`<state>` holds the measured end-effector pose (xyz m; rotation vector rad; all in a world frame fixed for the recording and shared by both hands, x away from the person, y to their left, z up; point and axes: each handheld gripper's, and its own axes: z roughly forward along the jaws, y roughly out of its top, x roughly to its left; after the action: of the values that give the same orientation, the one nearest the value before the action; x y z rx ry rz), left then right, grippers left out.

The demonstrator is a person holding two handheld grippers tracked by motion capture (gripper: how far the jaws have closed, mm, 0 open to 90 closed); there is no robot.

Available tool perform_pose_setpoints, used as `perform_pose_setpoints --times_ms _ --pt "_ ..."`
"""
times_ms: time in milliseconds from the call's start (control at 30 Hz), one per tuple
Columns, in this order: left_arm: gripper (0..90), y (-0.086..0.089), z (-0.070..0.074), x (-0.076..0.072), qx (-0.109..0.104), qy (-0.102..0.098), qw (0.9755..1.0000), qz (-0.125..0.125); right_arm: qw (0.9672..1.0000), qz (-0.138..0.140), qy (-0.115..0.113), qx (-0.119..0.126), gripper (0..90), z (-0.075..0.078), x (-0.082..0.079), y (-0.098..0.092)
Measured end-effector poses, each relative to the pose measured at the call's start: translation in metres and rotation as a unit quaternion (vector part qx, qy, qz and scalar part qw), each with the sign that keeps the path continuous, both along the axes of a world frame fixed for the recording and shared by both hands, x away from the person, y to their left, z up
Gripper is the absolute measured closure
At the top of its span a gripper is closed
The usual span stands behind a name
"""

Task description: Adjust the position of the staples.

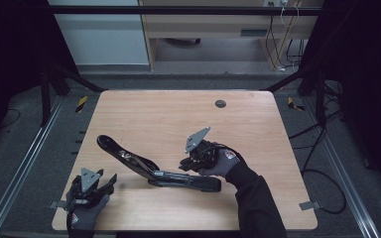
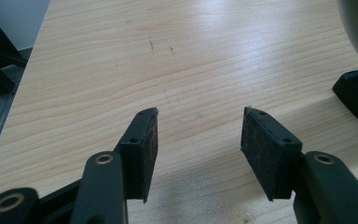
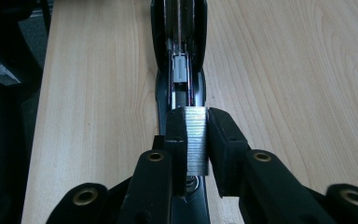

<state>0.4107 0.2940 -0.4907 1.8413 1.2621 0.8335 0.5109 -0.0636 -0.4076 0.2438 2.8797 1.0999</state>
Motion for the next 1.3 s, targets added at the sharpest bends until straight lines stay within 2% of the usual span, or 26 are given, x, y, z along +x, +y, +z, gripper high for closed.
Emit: perform_pose_setpoints --times_ms 267,700,1300 --pt "45.8 0.000 0.000 0.000 0.003 0.000 1.0000 0.000 0.9999 -0.015 0.000 -0.006 78.5 -0.006 -0.002 0.004" --pt "45.8 0.000 0.000 -0.001 0.003 -0.002 1.0000 -0.001 0.9998 -0.008 0.014 -0.016 78.5 -0.022 -0.006 0.015" --pt "45.8 0.000 0.000 -0.001 0.004 -0.003 1.0000 0.000 0.9995 -0.010 0.018 -0.026 78.5 -0.032 -0.005 0.011"
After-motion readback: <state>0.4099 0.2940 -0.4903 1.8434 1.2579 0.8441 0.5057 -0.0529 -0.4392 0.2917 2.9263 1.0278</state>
